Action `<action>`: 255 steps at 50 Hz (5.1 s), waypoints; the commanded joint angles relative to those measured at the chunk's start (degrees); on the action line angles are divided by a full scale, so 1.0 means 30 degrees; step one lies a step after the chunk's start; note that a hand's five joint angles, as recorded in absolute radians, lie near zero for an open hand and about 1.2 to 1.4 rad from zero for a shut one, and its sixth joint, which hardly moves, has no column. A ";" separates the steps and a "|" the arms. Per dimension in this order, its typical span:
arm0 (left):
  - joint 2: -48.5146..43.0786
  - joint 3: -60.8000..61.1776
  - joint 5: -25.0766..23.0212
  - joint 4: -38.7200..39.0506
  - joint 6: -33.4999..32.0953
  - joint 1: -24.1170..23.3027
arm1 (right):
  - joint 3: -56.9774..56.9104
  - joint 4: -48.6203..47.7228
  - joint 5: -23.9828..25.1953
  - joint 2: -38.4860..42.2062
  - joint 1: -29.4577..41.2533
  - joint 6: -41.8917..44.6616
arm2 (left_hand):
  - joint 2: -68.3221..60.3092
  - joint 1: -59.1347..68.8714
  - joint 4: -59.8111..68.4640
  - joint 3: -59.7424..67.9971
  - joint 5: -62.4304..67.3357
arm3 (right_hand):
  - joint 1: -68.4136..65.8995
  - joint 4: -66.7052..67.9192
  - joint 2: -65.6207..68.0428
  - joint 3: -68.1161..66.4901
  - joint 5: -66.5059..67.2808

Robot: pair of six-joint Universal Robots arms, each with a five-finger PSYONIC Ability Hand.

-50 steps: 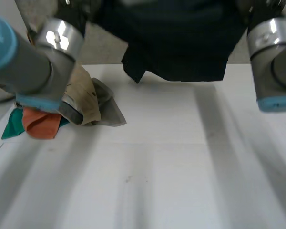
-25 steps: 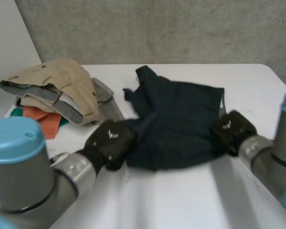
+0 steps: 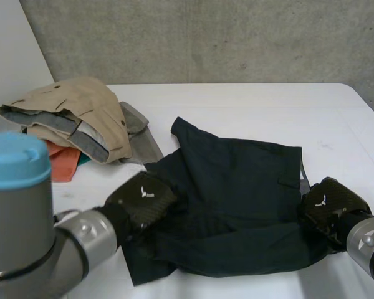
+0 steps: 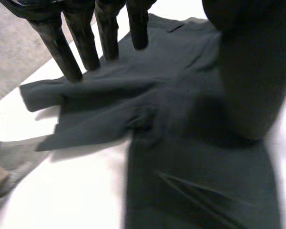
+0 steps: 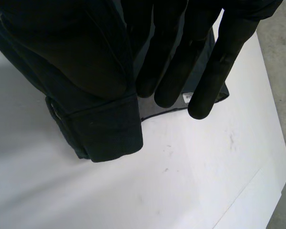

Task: Fold the laundry.

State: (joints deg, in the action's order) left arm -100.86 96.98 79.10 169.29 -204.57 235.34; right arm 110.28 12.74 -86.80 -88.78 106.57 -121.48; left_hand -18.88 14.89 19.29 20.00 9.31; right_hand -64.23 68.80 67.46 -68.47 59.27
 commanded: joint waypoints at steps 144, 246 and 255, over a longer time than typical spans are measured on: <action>-0.8920 -0.7604 0.1904 1.2711 -0.1303 0.1181 | -0.8433 -0.3016 0.2006 0.8997 -0.0834 -0.9310 | 0.2960 -0.1629 -0.3097 -0.3333 -0.3104 | 1.8075 -1.9601 -1.9154 1.9488 -1.9758; -0.2766 -0.0775 0.1904 1.2388 0.4823 0.1327 | -0.4357 -0.7381 0.3618 0.6422 -0.7516 -0.8873 | 0.2960 -0.1629 -0.3097 -0.3333 -0.3104 | -0.5258 0.3732 0.4179 -0.3845 0.3576; -0.2561 -0.0599 0.1934 1.2388 0.4852 0.1445 | -0.5849 -0.7615 0.3941 0.6126 -0.3920 -0.7084 | 0.2960 -0.1629 -0.3097 -0.3333 -0.3104 | -0.5258 0.3732 0.4179 -0.3845 0.3576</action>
State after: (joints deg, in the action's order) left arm -108.83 94.99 84.81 206.46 -190.10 239.53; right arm 95.90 -9.42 -75.77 -70.37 86.17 -144.63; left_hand -11.88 11.07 11.68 12.19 2.80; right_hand -65.10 68.58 67.46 -68.03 58.10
